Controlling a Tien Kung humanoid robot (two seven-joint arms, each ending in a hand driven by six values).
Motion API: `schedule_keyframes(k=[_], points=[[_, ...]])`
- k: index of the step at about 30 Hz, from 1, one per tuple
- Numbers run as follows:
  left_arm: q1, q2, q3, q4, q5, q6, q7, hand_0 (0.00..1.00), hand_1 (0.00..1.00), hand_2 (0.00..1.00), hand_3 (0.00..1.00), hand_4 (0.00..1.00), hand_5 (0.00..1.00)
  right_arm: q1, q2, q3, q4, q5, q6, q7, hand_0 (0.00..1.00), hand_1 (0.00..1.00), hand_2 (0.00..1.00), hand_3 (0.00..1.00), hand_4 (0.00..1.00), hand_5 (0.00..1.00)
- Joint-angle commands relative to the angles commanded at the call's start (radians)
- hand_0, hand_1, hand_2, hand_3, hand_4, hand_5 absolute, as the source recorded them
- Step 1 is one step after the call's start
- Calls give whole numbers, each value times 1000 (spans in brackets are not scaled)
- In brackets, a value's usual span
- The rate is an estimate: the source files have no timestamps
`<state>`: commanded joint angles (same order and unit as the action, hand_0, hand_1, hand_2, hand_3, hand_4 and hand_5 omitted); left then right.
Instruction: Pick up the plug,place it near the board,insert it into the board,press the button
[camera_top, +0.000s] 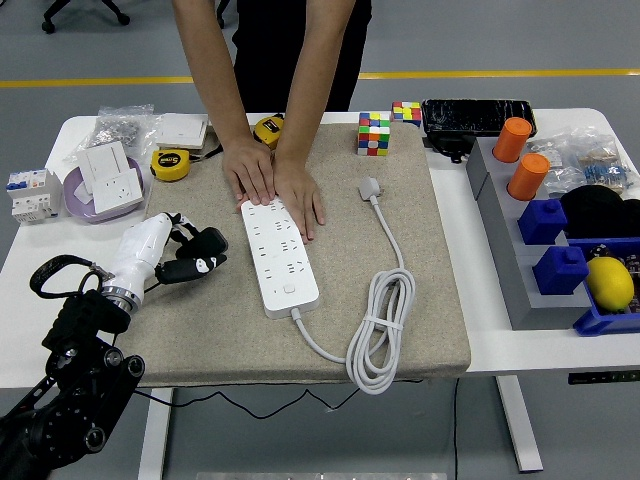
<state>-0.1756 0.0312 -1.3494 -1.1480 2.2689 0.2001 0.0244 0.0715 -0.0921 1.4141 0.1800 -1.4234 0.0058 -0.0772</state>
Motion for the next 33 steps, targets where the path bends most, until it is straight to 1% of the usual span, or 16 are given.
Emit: schedule_keyframes(k=[1,2,5,7,8,12,15,16,17,19,20,21,25,26,29,33], points=[[2,3,4,-9,0,-2,-1,657,530,390,378,438,201,0,0,0,0,1,0,1,876,729,718,724,998,687],[3,5,7,-16,0,-2,-1,642,518,389,386,422,163,0,0,-1,0,2,0,1,877,729,719,724,998,687],[5,15,23,-40,-12,-12,-4,642,518,389,386,422,163,0,1,3,0,1,0,1,877,729,719,724,998,687],[3,27,40,-62,-34,-25,-3,642,518,389,386,422,163,1,1,3,0,1,0,1,877,729,719,724,998,687],[0,37,56,-77,-57,-34,-2,629,511,393,395,388,93,1,1,4,0,1,0,1,877,729,719,723,998,686],[-25,76,116,-118,-151,-66,3,629,511,393,395,388,93,3,-1,8,0,0,-1,1,877,729,719,723,998,686],[-50,103,159,-130,-227,-94,8,620,516,396,396,395,68,4,-3,7,0,1,-1,1,877,729,719,724,998,688],[-64,114,176,-126,-253,-109,10,620,516,396,396,395,68,4,-3,7,0,2,-1,1,877,729,719,724,998,688],[-72,120,185,-124,-266,-116,11,620,516,396,396,395,68,4,-4,7,0,2,-2,1,877,729,719,724,998,688],[-93,137,206,-112,-281,-147,16,620,516,396,396,395,68,4,-4,5,0,2,-1,1,877,729,719,724,998,688],[-98,140,211,-109,-285,-154,17,618,537,412,438,450,2,4,-5,4,0,3,-1,1,876,729,719,724,998,688],[-109,149,224,-99,-295,-167,19,618,537,412,438,450,2,4,-5,4,0,1,-1,1,876,729,719,724,998,688],[-141,168,258,-62,-294,-191,21,618,537,412,438,450,2,4,-7,5,0,-3,-1,0,876,729,719,724,998,688],[-146,170,263,-55,-292,-196,21,612,547,423,468,489,2,4,-7,5,0,-3,-1,0,877,729,719,725,998,688],[-158,178,277,-33,-289,-210,23,612,547,423,468,489,2,5,-9,3,0,-3,-1,-1,877,729,719,725,998,688],[-169,182,285,-13,-283,-213,22,608,554,432,487,510,2,6,-11,2,0,-4,-1,-1,876,730,719,725,998,690]])
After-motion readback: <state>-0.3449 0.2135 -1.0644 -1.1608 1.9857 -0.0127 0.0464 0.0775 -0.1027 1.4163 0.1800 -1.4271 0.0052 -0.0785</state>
